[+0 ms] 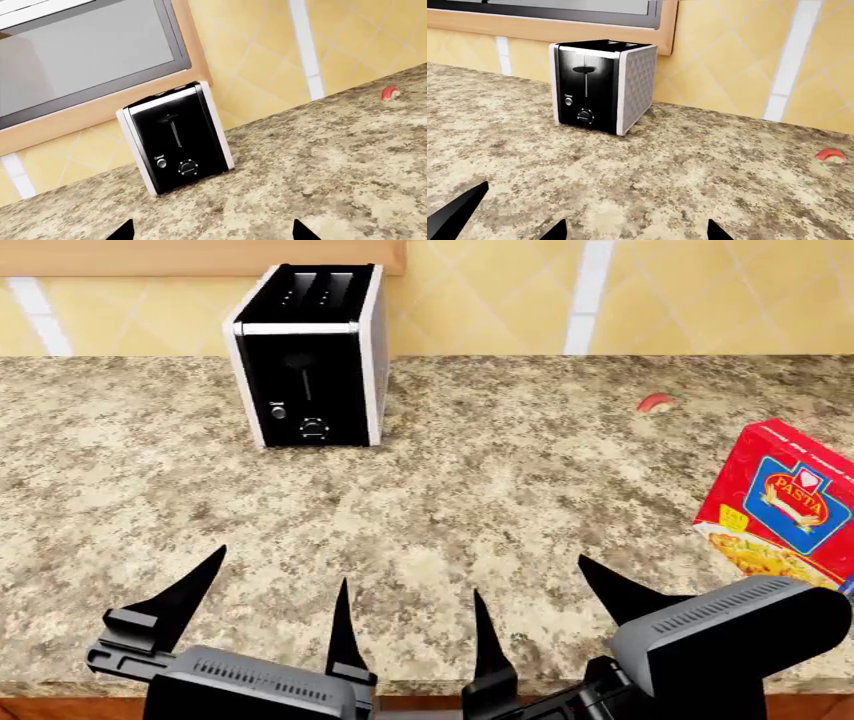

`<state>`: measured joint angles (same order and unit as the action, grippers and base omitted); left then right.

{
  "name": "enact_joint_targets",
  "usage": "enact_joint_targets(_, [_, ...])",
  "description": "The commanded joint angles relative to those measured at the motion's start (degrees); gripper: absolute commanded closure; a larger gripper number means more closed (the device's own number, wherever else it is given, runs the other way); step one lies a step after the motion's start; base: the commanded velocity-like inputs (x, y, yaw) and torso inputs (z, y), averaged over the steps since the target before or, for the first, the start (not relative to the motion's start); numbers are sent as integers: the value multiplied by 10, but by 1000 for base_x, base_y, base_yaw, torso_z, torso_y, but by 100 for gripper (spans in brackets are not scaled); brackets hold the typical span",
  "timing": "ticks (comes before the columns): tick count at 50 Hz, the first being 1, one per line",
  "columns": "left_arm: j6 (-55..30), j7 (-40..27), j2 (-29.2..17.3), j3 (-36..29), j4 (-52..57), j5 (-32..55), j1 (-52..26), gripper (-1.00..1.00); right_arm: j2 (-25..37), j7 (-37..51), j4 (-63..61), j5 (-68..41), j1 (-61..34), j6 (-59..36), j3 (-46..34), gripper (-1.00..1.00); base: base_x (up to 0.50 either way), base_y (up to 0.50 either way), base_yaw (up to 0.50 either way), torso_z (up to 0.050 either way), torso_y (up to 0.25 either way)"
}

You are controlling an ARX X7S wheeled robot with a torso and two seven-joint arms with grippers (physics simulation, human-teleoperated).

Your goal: Pick the peanut butter and boxed food from the counter and place them in the cabinets closest to them.

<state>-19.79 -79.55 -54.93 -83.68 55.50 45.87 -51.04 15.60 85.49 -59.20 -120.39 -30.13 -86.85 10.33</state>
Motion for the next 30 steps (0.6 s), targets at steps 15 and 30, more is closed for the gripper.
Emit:
enact_joint_targets(15, [2,3,1,2,-3,-3,5,-100,-2,1,3,6,2,-10,1,-100,-49,-18,0,0,0])
enact_joint_targets(30, [-3,1,3,4,-1,-1,4,-100,4,-5,-2,7,3,3,3,-100,-344,2,0,0,0])
